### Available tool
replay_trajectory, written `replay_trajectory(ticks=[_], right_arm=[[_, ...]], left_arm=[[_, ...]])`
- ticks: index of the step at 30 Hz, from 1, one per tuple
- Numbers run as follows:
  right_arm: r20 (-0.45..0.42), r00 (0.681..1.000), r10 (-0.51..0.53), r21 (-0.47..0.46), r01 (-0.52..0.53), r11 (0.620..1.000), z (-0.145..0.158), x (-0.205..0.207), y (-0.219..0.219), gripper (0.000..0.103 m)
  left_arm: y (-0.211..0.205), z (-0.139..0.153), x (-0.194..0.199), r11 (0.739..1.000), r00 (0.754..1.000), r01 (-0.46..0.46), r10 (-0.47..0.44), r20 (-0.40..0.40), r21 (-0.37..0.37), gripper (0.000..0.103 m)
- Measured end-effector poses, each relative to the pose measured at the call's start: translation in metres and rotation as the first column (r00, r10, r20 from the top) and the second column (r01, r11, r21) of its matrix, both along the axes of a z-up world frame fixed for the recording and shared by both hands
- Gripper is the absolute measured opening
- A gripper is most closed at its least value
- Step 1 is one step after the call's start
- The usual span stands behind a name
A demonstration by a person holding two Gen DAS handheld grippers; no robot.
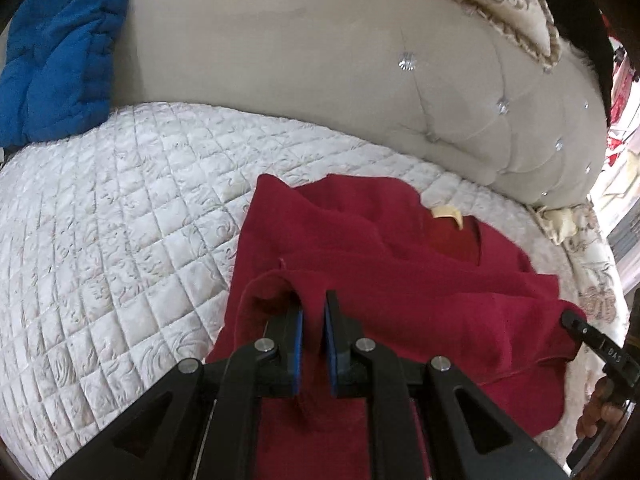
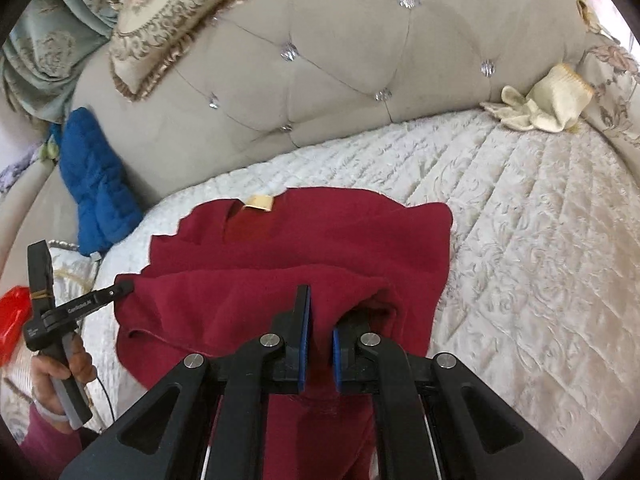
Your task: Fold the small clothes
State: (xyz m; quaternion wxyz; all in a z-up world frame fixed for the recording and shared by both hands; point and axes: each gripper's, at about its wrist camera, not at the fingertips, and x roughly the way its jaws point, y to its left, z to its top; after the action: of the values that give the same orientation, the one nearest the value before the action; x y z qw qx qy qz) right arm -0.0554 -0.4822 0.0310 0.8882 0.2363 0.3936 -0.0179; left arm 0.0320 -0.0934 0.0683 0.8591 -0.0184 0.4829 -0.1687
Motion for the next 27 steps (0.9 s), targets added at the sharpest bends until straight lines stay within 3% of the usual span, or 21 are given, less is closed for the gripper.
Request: replay_trajectory(ticks=[10, 16, 18, 20, 21, 23, 25, 27], right_arm=[[0.01, 1.0, -0.002, 0.005, 0.002, 1.0, -0.004, -0.004, -0.004, 0.0], [-0.037, 0.999, -0.016, -0.027, 0.015, 1.0, -0.012, 0.013, -0.009, 0.0], [0.0, 1.0, -0.028, 0.005, 0.028, 1.0, -0.004, 0.001, -0.013, 0.002], [0.042, 0.997, -0.067, -0.024, 0.068, 0.997, 0.008, -0.022, -0.013, 0.011], [0.057, 0.996, -0.072, -0.044, 0.074, 0.996, 0.013, -0.032, -0.013, 0.012], [0.081, 0.996, -0.036, -0.083, 0.043, 0.996, 0.019, -0.052, -0.006, 0.011], [0.062, 0.997, 0.036, -0.124, -0.028, 0.992, 0.018, -0.06, 0.005, 0.008], [-0.011, 0.992, 0.124, -0.206, -0.124, 0.971, 0.009, -0.054, 0.024, 0.006]], left_arm=[[-0.001, -0.001, 0.004, 1.0, 1.0, -0.003, 0.003, -0.005, -0.009, 0.01], [0.001, -0.002, 0.01, 0.999, 0.999, 0.031, -0.032, -0.02, -0.036, 0.018], [0.007, 0.004, 0.008, 0.998, 0.999, 0.044, -0.045, -0.017, -0.05, 0.025], [0.014, 0.013, 0.004, 0.997, 0.999, 0.044, -0.044, 0.001, -0.057, 0.033], [0.019, 0.019, 0.0, 0.999, 0.999, 0.02, -0.019, 0.036, -0.033, 0.053], [0.029, 0.03, -0.007, 1.0, 0.993, -0.029, 0.029, 0.115, 0.001, 0.069], [0.04, 0.039, -0.01, 0.999, 0.989, -0.045, 0.044, 0.14, -0.003, 0.069], [0.047, 0.041, -0.009, 0.998, 0.989, -0.059, 0.06, 0.132, -0.015, 0.069]])
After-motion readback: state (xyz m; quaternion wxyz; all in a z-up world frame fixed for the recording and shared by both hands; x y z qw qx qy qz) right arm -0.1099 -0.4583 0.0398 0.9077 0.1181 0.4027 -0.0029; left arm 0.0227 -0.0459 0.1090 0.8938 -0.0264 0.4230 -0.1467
